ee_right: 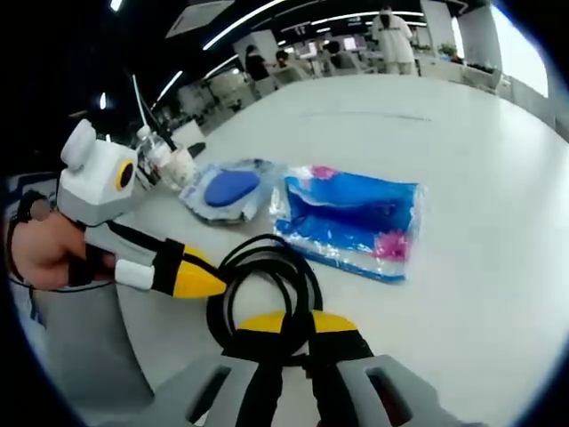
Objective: Arrange the tabletop items into an orderly group along one side of the table until the central work area is clear of visible clutter.
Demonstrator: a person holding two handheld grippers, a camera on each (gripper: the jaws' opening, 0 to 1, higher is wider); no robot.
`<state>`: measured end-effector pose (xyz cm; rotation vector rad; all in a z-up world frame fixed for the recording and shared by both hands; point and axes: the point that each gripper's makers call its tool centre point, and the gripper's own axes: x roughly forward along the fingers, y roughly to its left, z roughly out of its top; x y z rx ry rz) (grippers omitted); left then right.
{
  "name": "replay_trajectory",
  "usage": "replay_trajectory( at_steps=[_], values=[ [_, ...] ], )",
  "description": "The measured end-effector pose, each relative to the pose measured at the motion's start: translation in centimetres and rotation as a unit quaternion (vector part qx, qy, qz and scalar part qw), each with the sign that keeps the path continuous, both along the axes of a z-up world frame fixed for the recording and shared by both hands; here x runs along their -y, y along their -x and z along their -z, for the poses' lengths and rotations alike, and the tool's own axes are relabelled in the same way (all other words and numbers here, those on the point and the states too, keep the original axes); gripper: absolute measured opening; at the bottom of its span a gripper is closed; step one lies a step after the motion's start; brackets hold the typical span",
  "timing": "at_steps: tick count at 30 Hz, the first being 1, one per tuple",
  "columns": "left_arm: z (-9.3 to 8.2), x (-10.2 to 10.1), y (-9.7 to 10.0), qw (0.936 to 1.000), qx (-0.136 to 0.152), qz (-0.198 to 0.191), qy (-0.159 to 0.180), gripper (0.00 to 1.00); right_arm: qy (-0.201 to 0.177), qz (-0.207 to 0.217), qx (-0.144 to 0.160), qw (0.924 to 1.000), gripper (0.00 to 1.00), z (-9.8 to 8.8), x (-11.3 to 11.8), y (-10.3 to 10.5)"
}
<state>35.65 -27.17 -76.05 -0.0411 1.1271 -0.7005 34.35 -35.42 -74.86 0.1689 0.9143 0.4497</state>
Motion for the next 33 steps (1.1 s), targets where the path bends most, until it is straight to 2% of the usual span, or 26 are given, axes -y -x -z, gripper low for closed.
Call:
replay_trajectory(
  at_steps=[15, 21, 26, 31, 33],
  values=[
    [0.2, -3.6, -0.9, 0.9994, -0.002, -0.032, -0.012, 0.1, -0.012, -0.024, -0.004, 0.9996, 0.07, -0.2, -3.8, 0.1],
    [0.2, -3.8, -1.0, 0.9993, -0.008, -0.035, 0.005, 0.11, -0.006, -0.017, -0.006, 0.9998, 0.07, 0.0, -3.6, 0.0],
    [-0.1, -4.1, -1.0, 0.9993, -0.003, -0.031, 0.02, 0.15, -0.004, 0.004, -0.007, 1.0, 0.14, -0.1, -3.1, 0.3],
    [-1.0, -5.3, -1.5, 0.9988, 0.009, -0.03, 0.036, 0.15, -0.008, 0.019, -0.007, 0.9998, 0.18, -0.3, -2.4, 1.0],
    [-1.1, -5.8, -1.6, 0.9987, 0.011, -0.03, 0.039, 0.15, -0.004, 0.019, -0.007, 0.9998, 0.16, -0.3, -2.2, 1.2]
  ],
)
